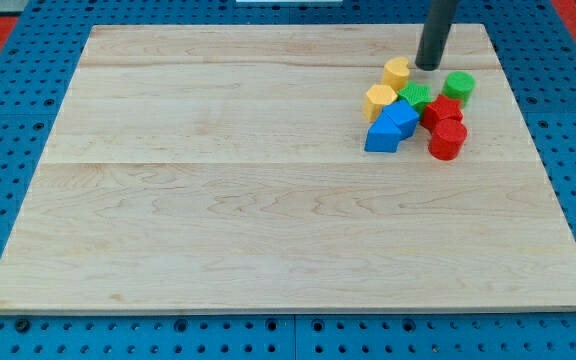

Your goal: Nudge green circle a bit left

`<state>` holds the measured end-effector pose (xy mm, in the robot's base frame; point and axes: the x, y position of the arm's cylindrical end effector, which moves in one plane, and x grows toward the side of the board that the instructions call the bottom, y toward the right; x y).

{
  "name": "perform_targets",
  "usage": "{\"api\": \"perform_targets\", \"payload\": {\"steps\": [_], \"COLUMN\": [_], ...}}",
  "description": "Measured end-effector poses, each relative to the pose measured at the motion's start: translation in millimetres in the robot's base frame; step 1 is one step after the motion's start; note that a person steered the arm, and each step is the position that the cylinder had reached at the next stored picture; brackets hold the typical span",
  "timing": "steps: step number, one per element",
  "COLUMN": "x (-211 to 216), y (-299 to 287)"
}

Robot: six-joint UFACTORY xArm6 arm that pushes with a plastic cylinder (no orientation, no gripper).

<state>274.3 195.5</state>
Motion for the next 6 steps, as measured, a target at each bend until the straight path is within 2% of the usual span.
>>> {"api": "perform_targets", "payload": {"steps": [2,3,6], "x": [9,37,41], "y": [59,60,11]}}
